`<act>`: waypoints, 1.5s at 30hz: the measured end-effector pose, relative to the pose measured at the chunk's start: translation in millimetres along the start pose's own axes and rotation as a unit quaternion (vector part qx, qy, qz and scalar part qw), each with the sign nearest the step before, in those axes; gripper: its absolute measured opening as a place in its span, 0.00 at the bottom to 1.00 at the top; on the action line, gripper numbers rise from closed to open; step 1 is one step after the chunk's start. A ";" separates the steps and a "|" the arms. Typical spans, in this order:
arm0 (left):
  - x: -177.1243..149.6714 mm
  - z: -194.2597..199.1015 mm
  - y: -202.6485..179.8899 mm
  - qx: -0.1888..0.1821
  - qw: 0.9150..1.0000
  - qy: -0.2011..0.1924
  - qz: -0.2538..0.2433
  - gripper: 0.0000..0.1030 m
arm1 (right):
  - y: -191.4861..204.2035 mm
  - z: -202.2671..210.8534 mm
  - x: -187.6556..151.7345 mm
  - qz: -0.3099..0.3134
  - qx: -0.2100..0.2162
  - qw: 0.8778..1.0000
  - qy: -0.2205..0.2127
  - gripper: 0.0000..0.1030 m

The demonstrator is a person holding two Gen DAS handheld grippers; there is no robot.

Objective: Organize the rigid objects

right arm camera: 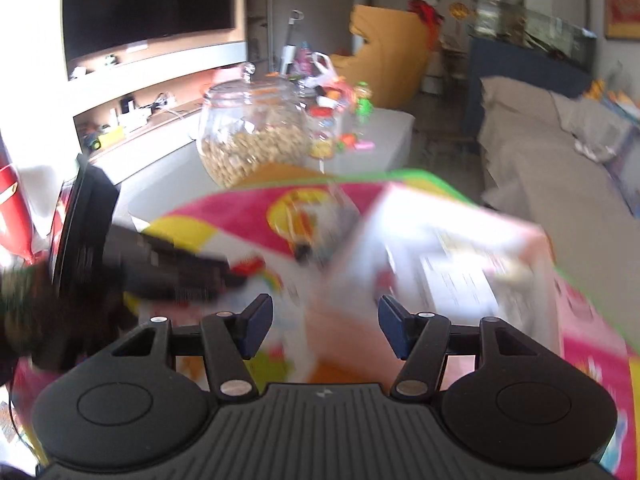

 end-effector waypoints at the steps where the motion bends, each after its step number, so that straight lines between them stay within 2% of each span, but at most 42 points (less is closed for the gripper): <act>1: -1.1 1.2 -0.2 0.001 1.000 -0.002 0.002 0.27 | 5.3 -9.7 14.1 0.015 -0.013 1.000 0.003 0.53; 5: -9.4 5.2 2.2 -0.001 1.000 -0.014 -0.002 0.26 | 16.3 -60.0 58.6 0.045 -0.065 0.996 0.031 0.48; 8: -16.1 9.7 10.1 -0.018 1.000 -0.022 0.012 0.26 | 15.4 -101.8 82.0 0.035 -0.109 0.991 0.069 0.42; 10: -21.9 13.0 15.7 -0.023 0.999 -0.027 0.015 0.26 | 13.9 -122.1 89.7 0.030 -0.121 0.988 0.088 0.40; 12: -27.0 15.6 20.9 -0.026 0.999 -0.033 0.019 0.26 | 14.6 -135.0 91.4 0.030 -0.131 0.986 0.103 0.31; 13: -28.6 16.1 22.8 -0.030 0.999 -0.037 0.021 0.26 | 16.4 -136.1 91.3 0.035 -0.137 0.985 0.102 0.31; 14: -29.9 16.7 24.4 -0.035 0.998 -0.040 0.024 0.26 | 18.1 -136.0 90.2 0.040 -0.139 0.984 0.101 0.25; 15: -30.6 16.9 26.0 -0.041 0.998 -0.043 0.028 0.26 | 21.1 -134.0 89.0 0.045 -0.132 0.985 0.101 0.16; 18: -30.4 16.6 28.8 -0.051 0.997 -0.045 0.038 0.26 | 33.0 -119.4 80.2 0.056 -0.114 0.987 0.096 0.03; 19: -30.5 16.8 28.3 -0.051 0.997 -0.046 0.038 0.26 | 38.7 -111.9 76.1 0.059 -0.099 0.989 0.093 0.02; 22: -31.6 16.8 28.7 -0.052 0.997 -0.047 0.038 0.26 | 57.1 -89.8 57.3 0.058 -0.026 0.993 0.103 0.01; 24: -32.9 17.7 29.3 -0.055 0.996 -0.048 0.042 0.26 | 69.4 -79.4 42.0 0.065 0.013 0.991 0.115 0.01; 29: -33.3 17.5 31.8 -0.065 0.995 -0.049 0.051 0.26 | 84.4 -54.6 3.1 0.095 0.047 0.988 0.111 0.01; 31: -33.7 17.7 31.6 -0.067 0.995 -0.050 0.054 0.26 | 81.7 -43.2 -2.4 0.101 0.038 0.991 0.084 0.04; 35: -33.3 17.4 30.0 -0.059 0.996 -0.051 0.051 0.26 | 69.8 -35.6 -3.1 0.116 -0.007 0.992 0.053 0.28; 36: -33.1 17.3 29.3 -0.057 0.996 -0.051 0.049 0.26 | 66.9 -37.7 -0.5 0.115 -0.019 0.992 0.051 0.30; 41: -33.7 17.5 27.2 -0.050 0.996 -0.052 0.044 0.26 | 55.5 -66.9 30.9 0.119 -0.085 0.988 0.044 0.31; 45: -34.7 18.1 29.6 -0.059 0.996 -0.053 0.051 0.26 | 43.3 -107.2 56.2 0.098 -0.129 0.983 0.085 0.30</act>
Point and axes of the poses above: each gripper's, at about its wrist camera, not at the fingertips, and z roughly against the way its jaws point, y to its left, x to its top, the point moved 6 cm from there along -z, roughly the way its jaws point, and after that the axes turned 15 degrees about y, right-handed, at the moved point
